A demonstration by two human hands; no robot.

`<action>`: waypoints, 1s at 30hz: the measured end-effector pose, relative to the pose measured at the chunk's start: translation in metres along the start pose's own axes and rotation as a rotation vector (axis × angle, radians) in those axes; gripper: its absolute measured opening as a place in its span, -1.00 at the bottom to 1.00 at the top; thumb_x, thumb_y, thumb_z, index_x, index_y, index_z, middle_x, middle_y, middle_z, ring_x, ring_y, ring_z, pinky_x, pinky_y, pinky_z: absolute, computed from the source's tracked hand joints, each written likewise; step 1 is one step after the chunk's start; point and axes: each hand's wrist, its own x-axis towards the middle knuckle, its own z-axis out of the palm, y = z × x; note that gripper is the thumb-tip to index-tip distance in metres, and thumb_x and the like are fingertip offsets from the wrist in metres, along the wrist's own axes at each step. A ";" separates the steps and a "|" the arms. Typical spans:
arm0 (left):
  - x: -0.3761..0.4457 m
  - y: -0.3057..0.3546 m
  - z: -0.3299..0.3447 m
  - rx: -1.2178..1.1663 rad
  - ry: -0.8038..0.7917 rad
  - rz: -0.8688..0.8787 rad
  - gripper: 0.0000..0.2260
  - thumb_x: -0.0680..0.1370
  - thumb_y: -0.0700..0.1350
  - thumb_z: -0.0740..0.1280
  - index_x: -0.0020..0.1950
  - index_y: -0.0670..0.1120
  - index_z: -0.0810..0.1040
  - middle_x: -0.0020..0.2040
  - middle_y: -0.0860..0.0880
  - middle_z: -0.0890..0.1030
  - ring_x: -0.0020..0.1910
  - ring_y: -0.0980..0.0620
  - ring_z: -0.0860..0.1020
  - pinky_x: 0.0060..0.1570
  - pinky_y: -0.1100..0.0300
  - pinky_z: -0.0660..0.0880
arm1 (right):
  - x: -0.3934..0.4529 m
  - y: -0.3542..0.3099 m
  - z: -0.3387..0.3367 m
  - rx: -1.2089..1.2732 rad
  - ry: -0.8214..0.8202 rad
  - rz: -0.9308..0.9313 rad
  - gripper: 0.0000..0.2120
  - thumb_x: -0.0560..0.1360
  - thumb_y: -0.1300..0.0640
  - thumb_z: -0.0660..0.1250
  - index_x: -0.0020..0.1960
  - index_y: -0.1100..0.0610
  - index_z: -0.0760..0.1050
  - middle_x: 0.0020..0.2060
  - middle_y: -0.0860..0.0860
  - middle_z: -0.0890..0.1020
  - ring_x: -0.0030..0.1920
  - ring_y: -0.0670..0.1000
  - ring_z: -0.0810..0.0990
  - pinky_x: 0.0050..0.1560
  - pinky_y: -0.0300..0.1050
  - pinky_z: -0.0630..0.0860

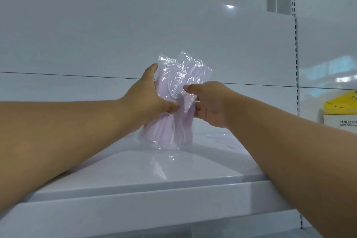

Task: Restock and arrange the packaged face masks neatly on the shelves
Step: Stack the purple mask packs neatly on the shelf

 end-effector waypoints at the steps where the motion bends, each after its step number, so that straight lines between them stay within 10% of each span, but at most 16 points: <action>1: 0.002 -0.001 0.000 -0.018 -0.005 -0.013 0.11 0.24 -0.04 0.66 0.60 0.22 0.04 0.27 0.05 0.56 0.17 -0.03 0.60 0.12 -0.06 0.59 | 0.001 -0.002 -0.001 0.041 0.010 -0.050 -0.82 0.53 0.24 0.41 0.06 0.17 0.43 0.00 0.19 0.63 0.05 0.24 0.68 0.16 0.20 0.59; 9: 0.010 0.005 -0.007 -0.190 -0.075 -0.008 0.16 0.08 0.06 0.67 0.58 0.17 0.15 0.25 -0.01 0.61 0.16 -0.03 0.64 0.16 -0.09 0.58 | -0.004 -0.015 -0.005 0.221 -0.171 -0.139 -0.62 0.49 0.45 0.30 0.30 0.32 0.50 0.13 0.31 0.64 0.13 0.32 0.65 0.19 0.29 0.56; 17: 0.009 -0.004 -0.012 0.037 -0.184 -0.084 -0.86 0.49 -0.22 0.51 0.01 -0.09 0.63 -0.03 -0.07 0.71 0.05 -0.15 0.67 0.12 -0.06 0.60 | -0.002 -0.015 -0.020 0.193 -0.082 -0.074 -0.66 0.49 0.28 0.41 0.26 0.19 0.53 0.04 0.20 0.70 0.04 0.24 0.70 0.11 0.32 0.57; 22: 0.005 -0.010 -0.011 0.040 -0.315 -0.174 -0.71 0.45 -0.17 0.55 0.10 -0.08 0.56 0.06 -0.09 0.67 0.04 -0.11 0.66 -0.06 0.02 0.58 | -0.008 -0.009 -0.024 -0.004 -0.120 0.103 -0.73 0.55 0.21 0.39 0.24 0.14 0.53 0.09 0.14 0.68 0.06 0.20 0.69 0.09 0.35 0.57; 26: 0.007 -0.013 -0.009 0.118 -0.373 -0.180 -0.53 0.27 -0.06 0.56 0.15 -0.02 0.55 0.14 -0.03 0.66 0.17 -0.10 0.62 0.23 -0.07 0.54 | -0.003 -0.004 -0.019 0.030 -0.208 0.008 -0.62 0.52 0.24 0.40 0.33 0.17 0.50 0.12 0.14 0.69 0.12 0.19 0.68 0.14 0.20 0.60; 30: 0.010 -0.003 -0.020 0.329 -0.302 -0.056 -0.64 0.50 -0.11 0.47 0.25 0.11 0.51 0.14 0.07 0.62 0.16 -0.04 0.58 0.25 -0.04 0.51 | 0.009 -0.014 -0.035 0.195 0.090 -0.163 -0.56 0.42 0.30 0.47 0.28 0.14 0.53 0.04 0.10 0.70 0.01 0.14 0.68 -0.07 -0.01 0.61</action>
